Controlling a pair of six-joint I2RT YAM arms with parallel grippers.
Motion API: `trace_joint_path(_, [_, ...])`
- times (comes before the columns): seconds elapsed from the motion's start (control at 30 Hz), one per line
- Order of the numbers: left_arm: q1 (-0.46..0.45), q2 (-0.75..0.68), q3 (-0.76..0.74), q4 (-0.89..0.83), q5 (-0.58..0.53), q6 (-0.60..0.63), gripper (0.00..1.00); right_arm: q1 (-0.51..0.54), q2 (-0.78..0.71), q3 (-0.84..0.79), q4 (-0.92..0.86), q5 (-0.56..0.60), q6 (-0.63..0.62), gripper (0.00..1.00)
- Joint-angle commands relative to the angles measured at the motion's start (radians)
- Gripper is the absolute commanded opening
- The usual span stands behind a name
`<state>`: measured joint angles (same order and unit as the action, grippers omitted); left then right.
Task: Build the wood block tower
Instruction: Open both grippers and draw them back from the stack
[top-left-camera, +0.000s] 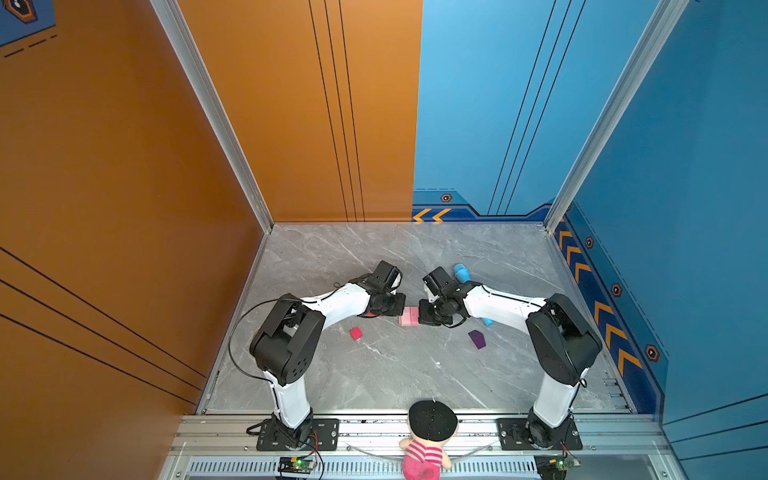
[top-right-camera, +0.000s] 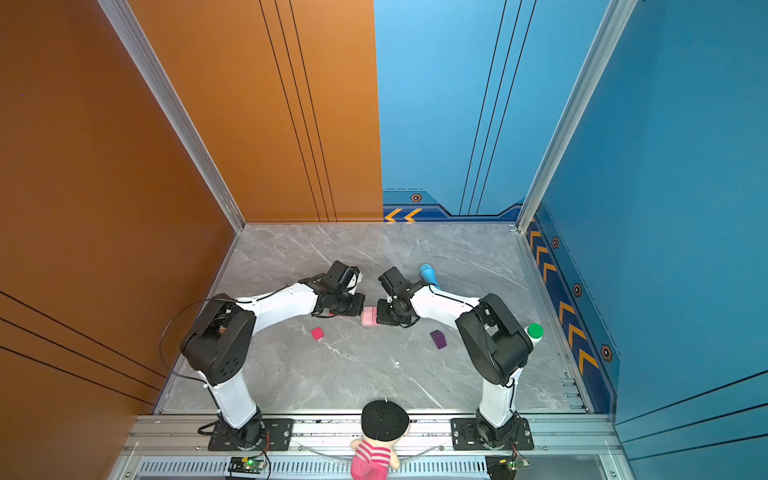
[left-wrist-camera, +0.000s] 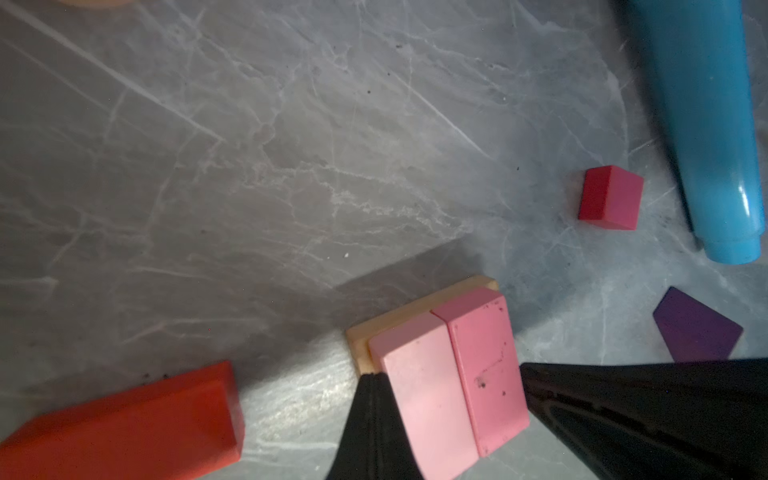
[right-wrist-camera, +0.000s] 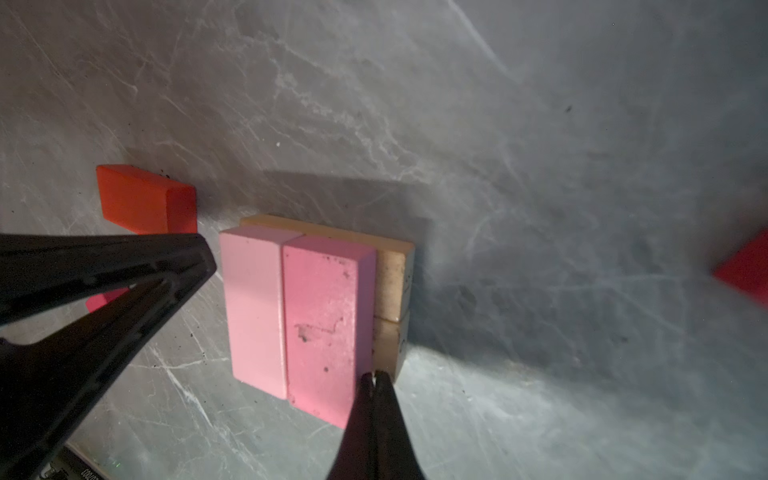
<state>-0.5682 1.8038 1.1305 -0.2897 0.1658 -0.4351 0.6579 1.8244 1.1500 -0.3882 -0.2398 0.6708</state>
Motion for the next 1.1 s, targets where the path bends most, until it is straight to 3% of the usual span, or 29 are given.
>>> trace_joint_path(0.0, [0.003, -0.029, 0.015, -0.028, -0.004, 0.005, 0.0, 0.006, 0.012, -0.01, 0.003, -0.008, 0.012, 0.0])
trace_joint_path(0.37, [0.006, -0.041, 0.014, -0.035, -0.012, 0.008, 0.0, -0.003, -0.017, -0.019, -0.016, 0.014, 0.006, 0.0])
trace_joint_path(0.6, [0.005, -0.106, 0.023, -0.084, -0.05, 0.024, 0.08, -0.018, -0.072, -0.032, -0.031, 0.039, -0.005, 0.02])
trace_joint_path(1.07, [0.004, -0.432, -0.15, -0.337, -0.278, 0.021, 0.49, -0.072, -0.196, -0.094, -0.039, 0.074, -0.051, 0.06])
